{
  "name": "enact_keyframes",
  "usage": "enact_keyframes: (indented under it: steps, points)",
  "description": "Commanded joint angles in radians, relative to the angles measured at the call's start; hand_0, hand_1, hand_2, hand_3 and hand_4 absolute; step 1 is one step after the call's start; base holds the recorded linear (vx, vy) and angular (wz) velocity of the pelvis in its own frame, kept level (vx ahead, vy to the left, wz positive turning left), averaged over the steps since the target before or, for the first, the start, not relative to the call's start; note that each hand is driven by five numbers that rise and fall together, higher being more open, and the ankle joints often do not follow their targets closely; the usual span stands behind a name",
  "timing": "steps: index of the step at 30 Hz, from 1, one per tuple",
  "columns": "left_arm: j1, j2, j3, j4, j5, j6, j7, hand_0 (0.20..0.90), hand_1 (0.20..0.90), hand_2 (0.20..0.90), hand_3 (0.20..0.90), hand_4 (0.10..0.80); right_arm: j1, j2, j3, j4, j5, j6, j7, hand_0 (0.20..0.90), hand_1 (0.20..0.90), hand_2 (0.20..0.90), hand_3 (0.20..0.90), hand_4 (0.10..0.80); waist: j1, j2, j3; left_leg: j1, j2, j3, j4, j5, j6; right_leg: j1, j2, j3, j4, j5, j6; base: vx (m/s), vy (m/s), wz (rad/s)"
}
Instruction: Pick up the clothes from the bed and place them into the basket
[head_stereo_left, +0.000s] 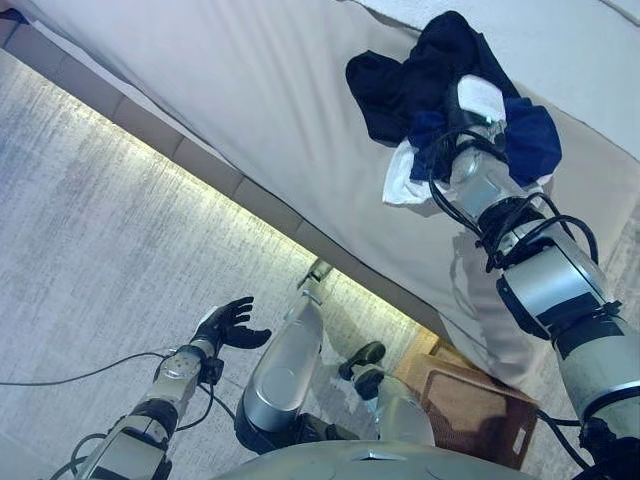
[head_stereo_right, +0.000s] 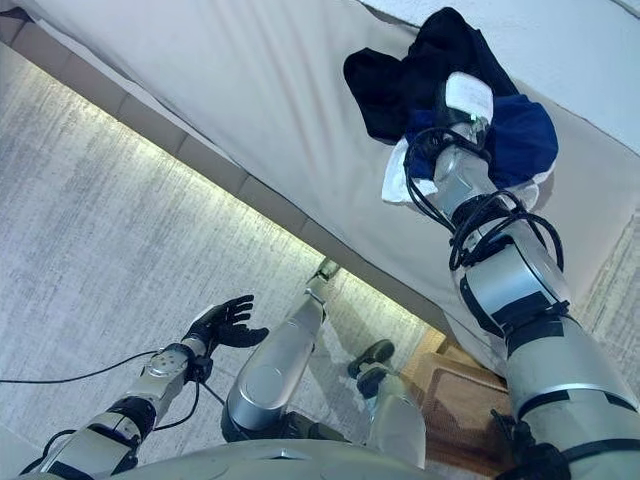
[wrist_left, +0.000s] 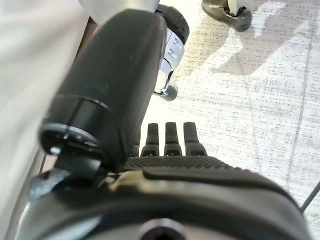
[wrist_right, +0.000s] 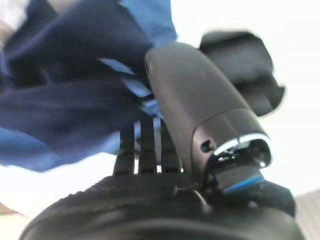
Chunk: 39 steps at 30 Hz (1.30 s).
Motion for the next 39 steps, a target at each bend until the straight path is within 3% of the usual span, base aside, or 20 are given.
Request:
enact_keyframes:
  steps: [1,9,17,21,23,25,26,27,28,32,39]
  points:
    - [0.113,0.028,0.016,-0.022,-0.002,-0.034,0.014,0.9,0.9,0.9,0.9,0.8,-0.103,-0.131,-0.079,-0.247,-0.013,-0.063,-0.276,0.3,0.3,0.3,0.2,0.1,-0.022,-0.02,-0.044,0.158,0.022,0.108,-0.071,-0.158,0.083,-0.055,-0.011,0.045,0.128,0.11,-0.021,0.025,-0.037,-0.03]
    - [0.18,0.009,0.053,-0.011,0.086,0.017,-0.002,0.9,0.9,0.9,0.9,0.8,0.046,-0.308,-0.293,-0.646,-0.106,-0.068,-0.388,0.3,0.3,0.3,0.2,0.1,-0.123,-0.028,-0.168,0.307,0.043,0.17,-0.165,-0.147,0.078,0.043,0.025,0.073,0.007,0.102,-0.028,0.05,-0.033,-0.14]
    - [0.205,-0.03,0.056,0.012,0.188,0.088,-0.015,0.9,0.9,0.9,0.9,0.8,0.298,-0.419,-0.463,-0.877,-0.143,-0.024,-0.342,0.3,0.3,0.3,0.2,0.1,-0.247,-0.019,-0.296,0.419,0.075,0.266,-0.24,-0.138,0.054,0.117,0.111,0.147,-0.138,0.054,-0.035,0.045,-0.104,-0.29]
    - [0.187,-0.054,0.053,0.02,0.199,0.11,-0.028,0.9,0.9,0.9,0.9,0.8,0.391,-0.448,-0.531,-0.921,-0.107,-0.046,-0.303,0.3,0.3,0.3,0.2,0.1,-0.303,0.002,-0.331,0.445,0.075,0.303,-0.269,-0.124,0.038,0.135,0.125,0.188,-0.183,0.061,-0.044,-0.047,-0.044,-0.51]
    - [0.177,-0.065,0.051,0.006,0.201,0.127,-0.038,0.9,0.9,0.9,0.9,0.8,0.434,-0.455,-0.537,-0.918,-0.08,-0.093,-0.193,0.3,0.3,0.3,0.2,0.1,-0.323,0.012,-0.343,0.452,0.072,0.318,-0.265,-0.124,0.03,0.14,0.122,0.199,-0.195,0.067,-0.045,-0.03,-0.008,-0.43]
    - [0.17,-0.071,0.045,-0.006,0.194,0.132,-0.045,0.9,0.9,0.9,0.9,0.8,0.464,-0.464,-0.521,-0.91,-0.016,-0.106,-0.04,0.709,0.709,0.709,0.678,0.578,-0.336,0.017,-0.349,0.459,0.07,0.329,-0.265,-0.122,0.026,0.146,0.121,0.203,-0.205,0.072,-0.046,-0.001,0.003,-0.29]
    - [0.167,-0.073,0.037,-0.01,0.179,0.131,-0.047,0.9,0.9,0.9,0.9,0.8,0.485,-0.469,-0.505,-0.906,0.059,-0.105,0.045,0.832,0.832,0.832,0.82,0.72,-0.344,0.019,-0.353,0.465,0.069,0.336,-0.265,-0.121,0.025,0.15,0.122,0.207,-0.211,0.075,-0.05,0.007,0.014,-0.28]
    - [0.166,-0.076,0.034,-0.015,0.172,0.132,-0.045,0.9,0.9,0.9,0.9,0.8,0.498,-0.465,-0.498,-0.904,0.082,-0.118,0.077,0.9,0.9,0.9,0.9,0.8,-0.347,0.02,-0.354,0.467,0.069,0.341,-0.264,-0.121,0.024,0.152,0.122,0.207,-0.214,0.076,-0.052,0.013,0.014,-0.31]
    - [0.163,-0.083,0.03,-0.025,0.157,0.128,-0.045,0.9,0.9,0.9,0.9,0.8,0.53,-0.455,-0.484,-0.895,0.124,-0.147,0.184,0.9,0.9,0.9,0.9,0.8,-0.355,0.02,-0.355,0.474,0.071,0.353,-0.262,-0.12,0.021,0.159,0.123,0.206,-0.219,0.077,-0.058,0.007,0.008,-0.21]
    - [0.152,-0.102,0.008,-0.029,0.147,0.123,-0.037,0.9,0.9,0.9,0.9,0.8,0.536,-0.41,-0.425,-0.771,0.06,-0.248,0.332,0.9,0.9,0.9,0.9,0.8,-0.347,0.011,-0.345,0.478,0.069,0.355,-0.242,-0.125,0.019,0.178,0.121,0.188,-0.225,0.083,-0.067,0.037,0.017,-0.17]
    - [0.123,-0.081,-0.006,-0.02,0.128,0.146,-0.033,0.9,0.9,0.9,0.9,0.8,0.379,-0.35,-0.26,-0.606,-0.048,-0.242,0.391,0.9,0.9,0.9,0.9,0.8,-0.28,-0.01,-0.274,0.426,0.061,0.305,-0.183,-0.128,0.018,0.167,0.11,0.142,-0.191,0.076,-0.075,-0.028,0.062,0.15]
